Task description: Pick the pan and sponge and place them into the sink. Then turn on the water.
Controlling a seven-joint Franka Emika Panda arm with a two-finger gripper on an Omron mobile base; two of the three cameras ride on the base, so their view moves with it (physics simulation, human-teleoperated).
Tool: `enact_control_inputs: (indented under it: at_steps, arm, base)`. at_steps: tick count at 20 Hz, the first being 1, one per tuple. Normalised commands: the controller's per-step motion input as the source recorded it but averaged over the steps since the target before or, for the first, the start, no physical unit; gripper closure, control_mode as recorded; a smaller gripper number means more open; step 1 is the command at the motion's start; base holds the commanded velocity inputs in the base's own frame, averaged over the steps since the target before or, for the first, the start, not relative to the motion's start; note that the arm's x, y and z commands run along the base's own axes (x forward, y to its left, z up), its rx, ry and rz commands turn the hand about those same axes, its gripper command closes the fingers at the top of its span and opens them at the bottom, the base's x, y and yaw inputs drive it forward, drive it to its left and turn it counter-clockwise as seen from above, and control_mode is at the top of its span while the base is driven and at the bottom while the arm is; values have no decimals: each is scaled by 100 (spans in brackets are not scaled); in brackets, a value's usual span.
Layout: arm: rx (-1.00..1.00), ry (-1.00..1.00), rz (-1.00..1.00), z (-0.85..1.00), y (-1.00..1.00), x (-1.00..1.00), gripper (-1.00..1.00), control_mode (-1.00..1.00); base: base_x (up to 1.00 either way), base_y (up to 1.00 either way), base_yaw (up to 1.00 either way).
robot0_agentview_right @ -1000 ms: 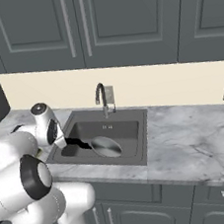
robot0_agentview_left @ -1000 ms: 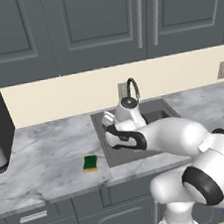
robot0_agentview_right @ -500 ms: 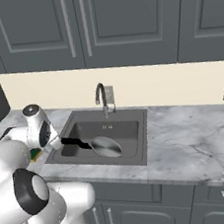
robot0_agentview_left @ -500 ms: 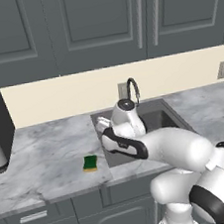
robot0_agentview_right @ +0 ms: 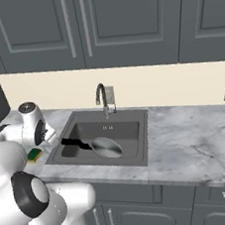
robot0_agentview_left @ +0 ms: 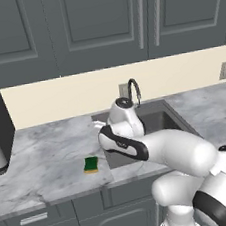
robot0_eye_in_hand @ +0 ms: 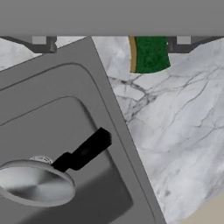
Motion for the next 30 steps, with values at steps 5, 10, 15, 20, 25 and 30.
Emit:
enact_control_inputs:
  at_steps: [5, 10, 15, 20, 25, 30]
  arm:
    - [-8, 0, 12, 5, 26, -23, -100, -100]
    - [-8, 0, 10, 12, 15, -23, -100, -100]
    - [-6, 0, 10, 5, 17, -19, -100, -100]
    - [-4, -1, 2, -9, 14, -9, -100, -100]
    - [0, -1, -2, -13, 10, -3, -100, -100]
    - [0, -3, -2, -13, 12, -1, -100, -100]
  base:
    - [0, 0, 0]
    - [0, 0, 0]
    - [0, 0, 0]
    - [0, 0, 0]
    - [0, 0, 0]
    - [0, 0, 0]
